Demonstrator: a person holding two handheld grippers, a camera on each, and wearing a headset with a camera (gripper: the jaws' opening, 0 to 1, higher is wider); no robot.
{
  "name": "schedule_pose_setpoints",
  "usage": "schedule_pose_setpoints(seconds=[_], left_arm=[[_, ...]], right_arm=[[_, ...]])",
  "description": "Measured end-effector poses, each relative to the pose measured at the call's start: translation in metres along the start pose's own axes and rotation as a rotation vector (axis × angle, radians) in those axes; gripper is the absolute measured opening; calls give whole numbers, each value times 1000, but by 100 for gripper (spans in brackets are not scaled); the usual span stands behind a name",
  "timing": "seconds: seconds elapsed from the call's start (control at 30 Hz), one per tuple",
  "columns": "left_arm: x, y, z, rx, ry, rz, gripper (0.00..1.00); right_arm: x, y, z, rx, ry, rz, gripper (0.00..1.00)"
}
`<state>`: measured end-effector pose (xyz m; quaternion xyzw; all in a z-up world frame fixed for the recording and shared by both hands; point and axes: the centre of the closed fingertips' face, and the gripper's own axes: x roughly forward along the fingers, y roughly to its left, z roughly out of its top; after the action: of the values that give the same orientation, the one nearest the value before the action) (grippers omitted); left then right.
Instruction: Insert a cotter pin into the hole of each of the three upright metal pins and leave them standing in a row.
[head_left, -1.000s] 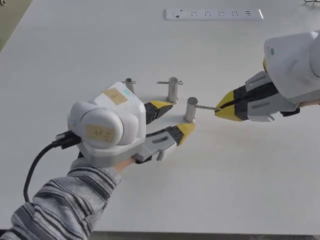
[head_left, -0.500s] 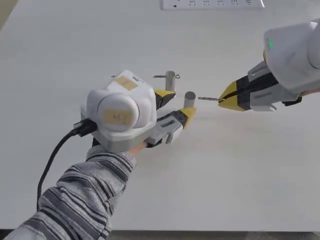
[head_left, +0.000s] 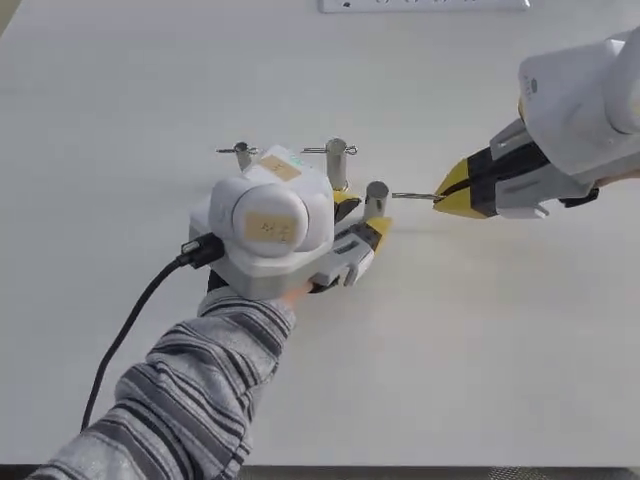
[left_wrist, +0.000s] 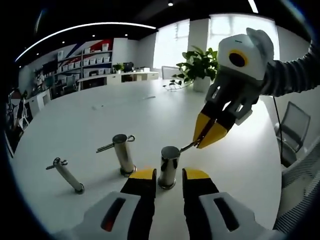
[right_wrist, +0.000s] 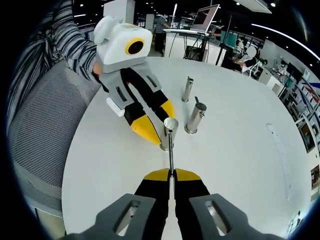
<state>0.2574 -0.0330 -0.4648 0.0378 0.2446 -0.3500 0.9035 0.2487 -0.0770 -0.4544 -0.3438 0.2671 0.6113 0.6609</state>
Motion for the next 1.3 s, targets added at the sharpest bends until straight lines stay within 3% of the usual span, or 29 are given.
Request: schedule_pose_setpoints(seconds=[0.37,0.97,1.3], left_arm=[[6,4,0,-32,1,17,14],[7,2,-1,-23,1,8,10],[9,4,-3,-66,-5,25,11]], right_arm=[[1,-3,0,-9,4,2,0],[9,-9,10,-47,5,17,0],[17,-9,18,-63,13,24,0]])
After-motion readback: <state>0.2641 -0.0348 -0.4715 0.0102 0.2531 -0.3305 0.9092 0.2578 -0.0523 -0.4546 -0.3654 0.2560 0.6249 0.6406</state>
